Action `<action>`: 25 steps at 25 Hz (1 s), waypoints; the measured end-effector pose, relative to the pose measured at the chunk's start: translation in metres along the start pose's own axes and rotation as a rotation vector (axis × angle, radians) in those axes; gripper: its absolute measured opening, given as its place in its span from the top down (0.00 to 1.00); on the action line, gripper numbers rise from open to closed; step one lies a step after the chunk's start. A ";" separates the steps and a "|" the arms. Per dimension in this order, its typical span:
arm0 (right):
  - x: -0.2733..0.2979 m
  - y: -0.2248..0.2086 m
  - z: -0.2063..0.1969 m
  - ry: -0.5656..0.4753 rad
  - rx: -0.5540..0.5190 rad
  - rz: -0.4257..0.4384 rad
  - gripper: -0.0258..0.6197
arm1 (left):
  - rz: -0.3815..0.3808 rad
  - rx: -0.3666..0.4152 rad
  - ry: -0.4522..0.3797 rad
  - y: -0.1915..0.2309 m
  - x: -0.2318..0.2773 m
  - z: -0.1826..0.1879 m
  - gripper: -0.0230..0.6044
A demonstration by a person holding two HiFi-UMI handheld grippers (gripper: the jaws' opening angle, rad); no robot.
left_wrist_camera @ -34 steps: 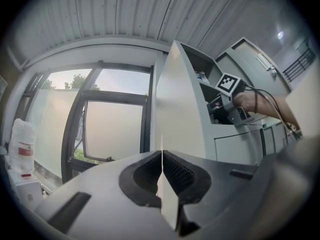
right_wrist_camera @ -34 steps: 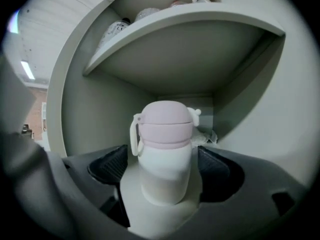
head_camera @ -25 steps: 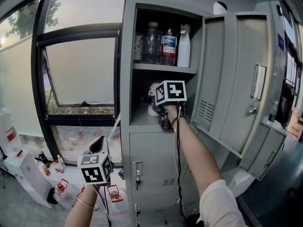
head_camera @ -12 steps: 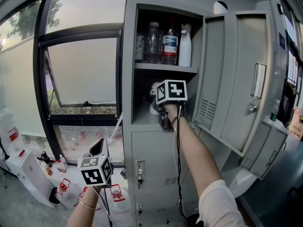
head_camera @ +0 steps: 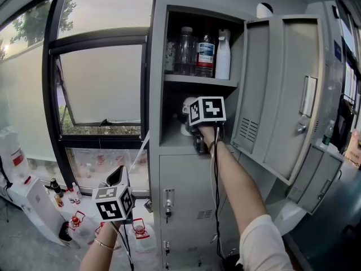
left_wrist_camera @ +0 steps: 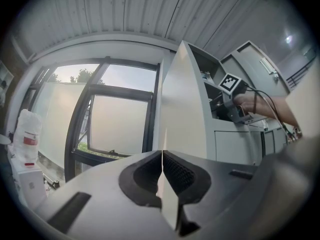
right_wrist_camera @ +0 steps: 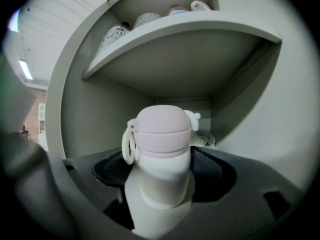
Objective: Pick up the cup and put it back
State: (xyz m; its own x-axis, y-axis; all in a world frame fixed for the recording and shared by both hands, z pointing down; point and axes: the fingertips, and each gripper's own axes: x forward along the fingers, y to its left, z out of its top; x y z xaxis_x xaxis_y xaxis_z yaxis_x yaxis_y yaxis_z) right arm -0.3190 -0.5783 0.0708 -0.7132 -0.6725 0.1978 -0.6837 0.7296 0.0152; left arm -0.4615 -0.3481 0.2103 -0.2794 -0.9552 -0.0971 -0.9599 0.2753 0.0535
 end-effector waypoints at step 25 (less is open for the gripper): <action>-0.103 0.037 0.003 -0.147 0.017 -0.015 0.43 | -0.110 -0.022 -0.041 -0.017 -0.042 -0.009 0.95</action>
State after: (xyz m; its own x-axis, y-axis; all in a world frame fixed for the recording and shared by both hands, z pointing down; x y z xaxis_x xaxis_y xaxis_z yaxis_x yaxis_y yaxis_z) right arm -0.2713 -0.4822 0.0475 -0.7167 -0.6954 0.0519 -0.6964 0.7177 0.0004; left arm -0.4330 -0.3132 0.2226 -0.1733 -0.9743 -0.1441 -0.9842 0.1658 0.0622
